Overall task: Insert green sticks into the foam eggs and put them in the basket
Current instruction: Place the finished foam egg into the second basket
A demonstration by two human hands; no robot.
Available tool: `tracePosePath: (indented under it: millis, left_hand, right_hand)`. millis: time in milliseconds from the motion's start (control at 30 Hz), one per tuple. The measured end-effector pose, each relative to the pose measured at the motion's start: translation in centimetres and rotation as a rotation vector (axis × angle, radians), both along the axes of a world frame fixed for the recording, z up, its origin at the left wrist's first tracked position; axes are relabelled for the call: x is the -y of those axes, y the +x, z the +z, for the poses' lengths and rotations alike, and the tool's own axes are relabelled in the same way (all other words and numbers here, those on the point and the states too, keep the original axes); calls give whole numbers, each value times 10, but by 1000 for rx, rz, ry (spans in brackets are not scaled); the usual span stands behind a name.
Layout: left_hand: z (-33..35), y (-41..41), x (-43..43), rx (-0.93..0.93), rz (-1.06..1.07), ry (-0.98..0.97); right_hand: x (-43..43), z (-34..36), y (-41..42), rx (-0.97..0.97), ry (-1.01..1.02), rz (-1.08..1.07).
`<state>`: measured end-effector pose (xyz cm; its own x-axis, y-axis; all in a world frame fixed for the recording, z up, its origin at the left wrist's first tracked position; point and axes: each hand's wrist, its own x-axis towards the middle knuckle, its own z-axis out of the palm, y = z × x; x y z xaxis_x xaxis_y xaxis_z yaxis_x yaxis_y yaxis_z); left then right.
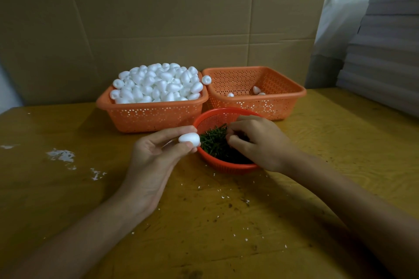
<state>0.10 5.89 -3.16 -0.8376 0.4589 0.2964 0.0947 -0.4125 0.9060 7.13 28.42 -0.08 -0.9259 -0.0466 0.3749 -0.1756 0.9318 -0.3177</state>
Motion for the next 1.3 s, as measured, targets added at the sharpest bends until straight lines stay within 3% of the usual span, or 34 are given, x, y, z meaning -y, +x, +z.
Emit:
tracePosePath:
  millis: [900, 1300]
  left_hand:
    - [2, 17, 0, -304, -38, -63]
    - [3, 14, 0, -247, -6, -85]
  right_hand:
    - [0, -2, 0, -3, 21, -1]
    - [-1, -3, 0, -9, 18, -5]
